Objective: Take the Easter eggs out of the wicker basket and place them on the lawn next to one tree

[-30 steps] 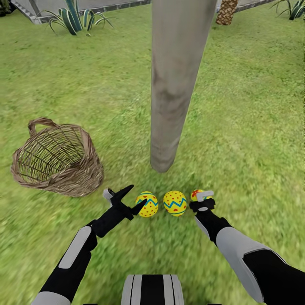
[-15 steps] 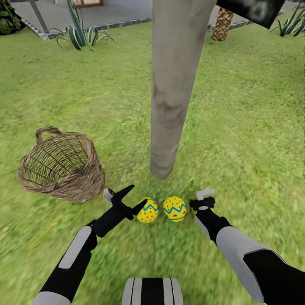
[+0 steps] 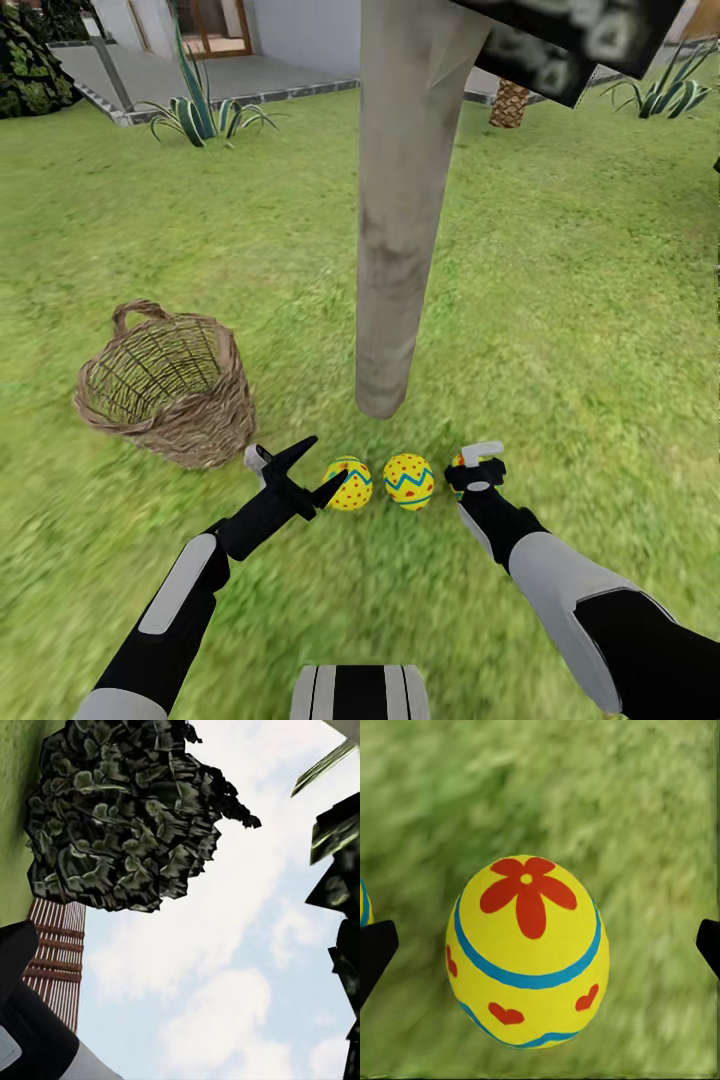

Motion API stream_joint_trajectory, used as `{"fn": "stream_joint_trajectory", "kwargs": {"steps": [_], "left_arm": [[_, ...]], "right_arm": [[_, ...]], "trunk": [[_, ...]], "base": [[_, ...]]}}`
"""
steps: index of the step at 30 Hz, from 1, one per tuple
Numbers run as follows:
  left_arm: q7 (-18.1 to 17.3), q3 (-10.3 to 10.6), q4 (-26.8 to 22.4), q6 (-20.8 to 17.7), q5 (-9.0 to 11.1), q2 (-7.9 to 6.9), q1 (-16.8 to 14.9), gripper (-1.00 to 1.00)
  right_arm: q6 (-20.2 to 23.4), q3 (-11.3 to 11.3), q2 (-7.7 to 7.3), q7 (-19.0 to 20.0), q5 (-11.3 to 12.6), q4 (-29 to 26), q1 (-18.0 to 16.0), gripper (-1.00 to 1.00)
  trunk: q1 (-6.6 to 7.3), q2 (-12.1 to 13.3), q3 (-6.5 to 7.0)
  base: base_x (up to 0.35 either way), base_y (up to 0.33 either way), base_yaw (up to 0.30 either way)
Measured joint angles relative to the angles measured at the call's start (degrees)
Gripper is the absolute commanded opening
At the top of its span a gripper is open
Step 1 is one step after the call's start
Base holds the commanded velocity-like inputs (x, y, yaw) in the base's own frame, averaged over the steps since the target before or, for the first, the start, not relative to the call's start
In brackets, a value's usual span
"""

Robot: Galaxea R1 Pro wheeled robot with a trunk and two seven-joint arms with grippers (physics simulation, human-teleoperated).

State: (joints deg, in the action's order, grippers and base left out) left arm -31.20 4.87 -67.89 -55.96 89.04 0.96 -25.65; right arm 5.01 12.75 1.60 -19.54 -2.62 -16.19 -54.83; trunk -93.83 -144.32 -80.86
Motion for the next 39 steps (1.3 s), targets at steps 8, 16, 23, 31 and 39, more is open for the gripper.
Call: {"fn": "stream_joint_trajectory", "kwargs": {"steps": [8,16,23,31,39], "left_arm": [[0.00,-0.01,0.00,0.00,0.00,0.00,0.00,1.00],[0.04,-0.15,0.15,-0.01,0.11,-0.26,0.00,1.00],[0.18,-1.18,6.89,0.85,-13.16,-1.74,-0.01,1.00],[-0.22,-3.20,23.60,8.87,-26.55,-11.24,0.02,1.00],[-0.40,-3.27,32.21,15.44,-41.33,-11.95,0.01,1.00]], "right_arm": [[0.00,-0.06,-0.16,0.00,0.06,0.00,0.00,1.00],[20.34,-0.07,-0.16,-0.02,0.02,-8.09,0.00,1.00],[41.38,-0.02,-0.39,0.62,11.04,-19.80,5.58,1.00],[33.59,0.18,-0.92,17.77,11.46,-19.10,18.53,1.00],[24.70,0.06,-2.35,18.83,10.71,-14.72,25.11,1.00]], "trunk": [[0.21,0.11,1.77],[0.42,0.21,3.55],[0.62,0.31,5.10],[0.83,0.42,6.87],[1.04,0.53,8.65]], "base": [[-0.343,0.000,0.000],[-0.337,0.000,0.000],[-0.089,0.000,0.000],[0.000,0.000,0.000],[0.000,0.000,0.000]]}}
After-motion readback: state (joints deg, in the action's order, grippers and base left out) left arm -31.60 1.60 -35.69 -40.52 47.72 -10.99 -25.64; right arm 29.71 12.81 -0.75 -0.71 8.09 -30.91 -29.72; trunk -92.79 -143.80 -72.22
